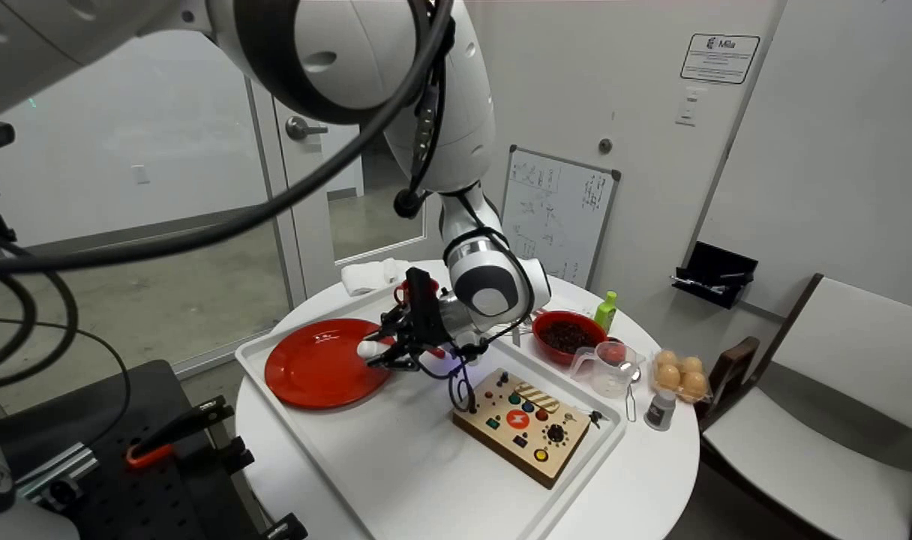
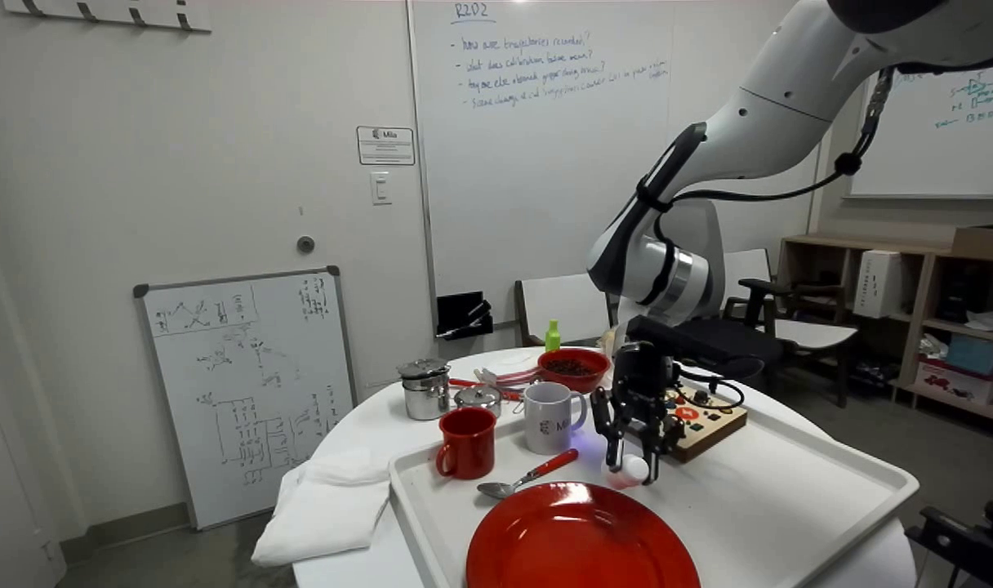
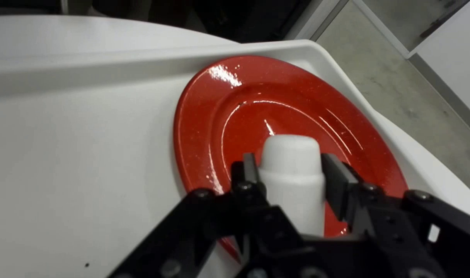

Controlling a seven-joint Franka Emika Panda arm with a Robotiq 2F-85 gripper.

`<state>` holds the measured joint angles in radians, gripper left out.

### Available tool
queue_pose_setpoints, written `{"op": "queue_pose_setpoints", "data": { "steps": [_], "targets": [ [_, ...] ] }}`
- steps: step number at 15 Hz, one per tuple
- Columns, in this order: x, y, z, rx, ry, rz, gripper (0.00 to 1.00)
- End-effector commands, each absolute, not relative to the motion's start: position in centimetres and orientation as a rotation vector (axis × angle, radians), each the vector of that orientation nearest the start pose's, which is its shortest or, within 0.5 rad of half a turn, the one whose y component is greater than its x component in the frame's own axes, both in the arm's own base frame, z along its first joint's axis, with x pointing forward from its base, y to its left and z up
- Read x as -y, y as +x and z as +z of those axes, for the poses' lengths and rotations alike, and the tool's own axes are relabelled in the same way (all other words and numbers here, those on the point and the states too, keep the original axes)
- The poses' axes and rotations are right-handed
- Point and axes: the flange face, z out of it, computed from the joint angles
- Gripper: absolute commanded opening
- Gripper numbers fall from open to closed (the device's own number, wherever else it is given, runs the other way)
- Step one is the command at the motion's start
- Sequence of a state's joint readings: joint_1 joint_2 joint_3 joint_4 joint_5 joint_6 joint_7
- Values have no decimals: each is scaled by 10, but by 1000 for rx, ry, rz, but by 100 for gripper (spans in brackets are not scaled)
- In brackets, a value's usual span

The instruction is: Pick up the small white object from the table and put it in the orange plate.

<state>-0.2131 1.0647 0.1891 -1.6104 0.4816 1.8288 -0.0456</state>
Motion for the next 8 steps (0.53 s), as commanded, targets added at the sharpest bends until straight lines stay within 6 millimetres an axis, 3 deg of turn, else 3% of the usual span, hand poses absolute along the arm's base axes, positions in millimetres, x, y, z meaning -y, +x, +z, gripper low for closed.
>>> {"op": "queue_pose_setpoints", "data": {
  "steps": [1,8],
  "targets": [
    [-40,564,-3,-359,-2246,1059,19],
    [-81,558,-2,-273,-2271,1200,19]
  ]
}}
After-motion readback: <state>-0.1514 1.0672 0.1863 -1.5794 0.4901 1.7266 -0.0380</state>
